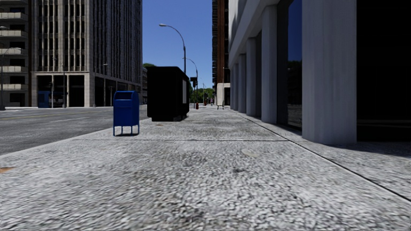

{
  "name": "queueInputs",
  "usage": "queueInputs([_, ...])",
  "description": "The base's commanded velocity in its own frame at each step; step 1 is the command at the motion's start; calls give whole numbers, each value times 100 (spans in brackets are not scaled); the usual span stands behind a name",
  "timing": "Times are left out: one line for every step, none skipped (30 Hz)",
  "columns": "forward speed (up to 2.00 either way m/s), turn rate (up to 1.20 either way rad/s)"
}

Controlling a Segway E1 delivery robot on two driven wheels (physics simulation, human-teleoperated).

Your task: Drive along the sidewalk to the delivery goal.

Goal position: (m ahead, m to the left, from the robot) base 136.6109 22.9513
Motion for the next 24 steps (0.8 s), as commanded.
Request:
queueInputs([200,0])
queueInputs([200,0])
queueInputs([200,0])
queueInputs([200,0])
queueInputs([200,0])
queueInputs([200,0])
queueInputs([200,0])
queueInputs([200,0])
queueInputs([200,0])
queueInputs([200,0])
queueInputs([200,0])
queueInputs([200,0])
queueInputs([200,0])
queueInputs([200,0])
queueInputs([200,0])
queueInputs([200,0])
queueInputs([200,0])
queueInputs([200,0])
queueInputs([200,0])
queueInputs([200,0])
queueInputs([200,0])
queueInputs([200,0])
queueInputs([200,0])
queueInputs([200,0])
